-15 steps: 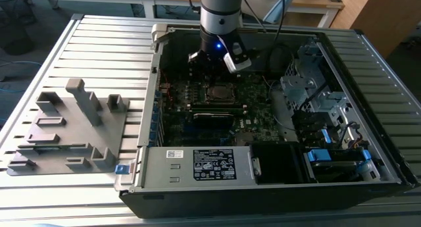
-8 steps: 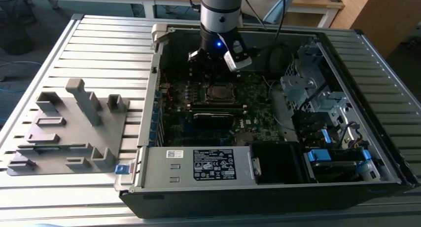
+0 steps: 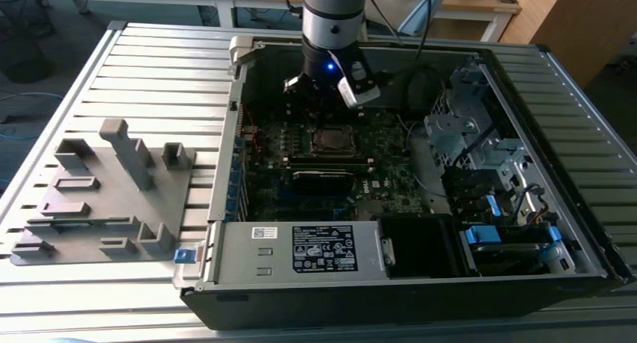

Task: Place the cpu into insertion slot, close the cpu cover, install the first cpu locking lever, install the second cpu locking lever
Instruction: 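Install the first cpu locking lever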

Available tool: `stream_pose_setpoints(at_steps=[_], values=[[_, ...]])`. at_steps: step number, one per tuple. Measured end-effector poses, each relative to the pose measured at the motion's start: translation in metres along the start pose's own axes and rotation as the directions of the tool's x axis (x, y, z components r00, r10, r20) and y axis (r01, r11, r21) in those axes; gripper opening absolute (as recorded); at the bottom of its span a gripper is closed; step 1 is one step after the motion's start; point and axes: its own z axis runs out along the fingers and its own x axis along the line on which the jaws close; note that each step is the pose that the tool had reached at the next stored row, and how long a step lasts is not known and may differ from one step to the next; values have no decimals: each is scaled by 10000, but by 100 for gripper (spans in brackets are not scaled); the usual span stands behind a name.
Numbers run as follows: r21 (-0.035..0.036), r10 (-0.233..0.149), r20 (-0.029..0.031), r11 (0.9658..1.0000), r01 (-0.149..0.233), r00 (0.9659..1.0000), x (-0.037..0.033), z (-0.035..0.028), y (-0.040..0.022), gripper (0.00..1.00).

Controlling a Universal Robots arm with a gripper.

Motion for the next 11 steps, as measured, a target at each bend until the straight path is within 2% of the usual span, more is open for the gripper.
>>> stream_pose_setpoints(at_steps=[6,11], values=[[0,0,0,10000,0,10000,36,0,0,11],[0,0,0,10000,0,10000,40,-5,0,11]])
